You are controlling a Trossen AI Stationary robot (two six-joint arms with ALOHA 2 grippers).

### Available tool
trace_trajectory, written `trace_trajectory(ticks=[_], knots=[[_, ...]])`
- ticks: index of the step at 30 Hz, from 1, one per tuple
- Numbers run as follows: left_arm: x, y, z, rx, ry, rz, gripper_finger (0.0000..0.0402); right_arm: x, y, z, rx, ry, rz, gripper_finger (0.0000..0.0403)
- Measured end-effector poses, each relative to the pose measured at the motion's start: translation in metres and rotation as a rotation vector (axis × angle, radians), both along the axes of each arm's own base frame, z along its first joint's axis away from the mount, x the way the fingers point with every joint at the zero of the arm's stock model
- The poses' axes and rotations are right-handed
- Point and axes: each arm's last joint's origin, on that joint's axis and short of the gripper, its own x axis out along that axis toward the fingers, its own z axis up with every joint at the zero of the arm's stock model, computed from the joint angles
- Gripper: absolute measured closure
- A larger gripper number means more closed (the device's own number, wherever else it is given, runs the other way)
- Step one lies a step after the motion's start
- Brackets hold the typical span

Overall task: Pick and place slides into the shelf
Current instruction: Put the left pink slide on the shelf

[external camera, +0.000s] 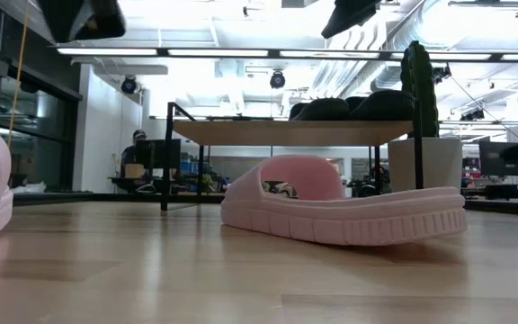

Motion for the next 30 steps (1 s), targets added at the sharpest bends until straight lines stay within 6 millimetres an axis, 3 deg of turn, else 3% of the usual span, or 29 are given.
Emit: trace_trajectory(ticks=[14, 30], knots=[[-0.009, -0.016, -0.049, -0.091, 0.020, 0.018, 0.0167, -0.001, 0.006, 0.000, -0.002, -0.002, 0.014, 0.0257], [-0.014, -0.020, -0.084, -0.233, -0.006, 0.053, 0.0167, -0.005, 0.023, 0.001, -0.053, -0.016, 0.032, 0.0257]])
